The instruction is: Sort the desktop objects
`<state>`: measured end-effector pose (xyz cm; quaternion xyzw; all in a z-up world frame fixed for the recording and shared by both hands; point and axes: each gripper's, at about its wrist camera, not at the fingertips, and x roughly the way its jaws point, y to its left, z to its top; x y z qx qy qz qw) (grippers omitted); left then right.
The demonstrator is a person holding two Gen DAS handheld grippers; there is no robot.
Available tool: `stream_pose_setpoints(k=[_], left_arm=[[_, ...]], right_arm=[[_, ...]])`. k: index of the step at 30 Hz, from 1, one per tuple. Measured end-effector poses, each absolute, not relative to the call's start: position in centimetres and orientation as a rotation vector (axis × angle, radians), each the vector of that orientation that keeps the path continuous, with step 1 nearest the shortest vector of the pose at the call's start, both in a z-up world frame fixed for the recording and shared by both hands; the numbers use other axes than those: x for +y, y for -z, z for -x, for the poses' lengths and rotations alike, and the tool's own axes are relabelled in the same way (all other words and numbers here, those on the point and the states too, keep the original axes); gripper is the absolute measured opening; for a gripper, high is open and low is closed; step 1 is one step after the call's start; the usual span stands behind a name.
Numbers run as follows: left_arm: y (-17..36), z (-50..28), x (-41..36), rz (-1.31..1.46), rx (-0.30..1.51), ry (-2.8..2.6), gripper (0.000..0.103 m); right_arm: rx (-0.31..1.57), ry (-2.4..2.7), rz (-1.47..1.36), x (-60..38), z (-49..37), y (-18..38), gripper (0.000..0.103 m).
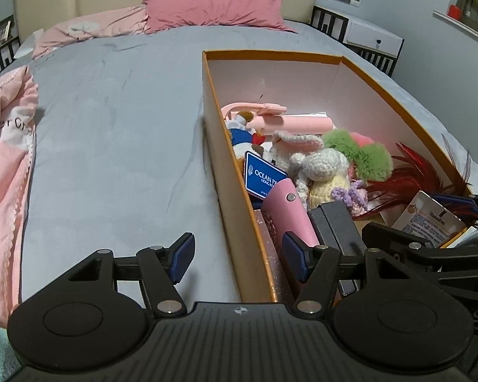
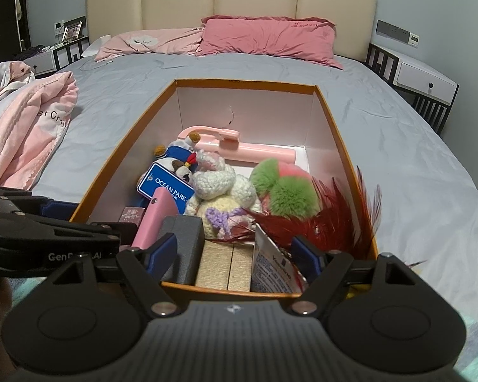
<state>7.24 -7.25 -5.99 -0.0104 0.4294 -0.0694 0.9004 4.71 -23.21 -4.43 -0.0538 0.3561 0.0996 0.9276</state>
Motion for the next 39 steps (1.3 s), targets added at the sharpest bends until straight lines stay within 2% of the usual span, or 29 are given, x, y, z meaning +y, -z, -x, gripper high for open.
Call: stream_pose_setpoints(k=[39], left_arm=[[6.0, -7.26, -7.39, 0.031, 0.889, 0.127, 0.072]], right_arm=[[0.727, -0.206, 0.105, -23.19, -4.62, 4.36, 0.08]])
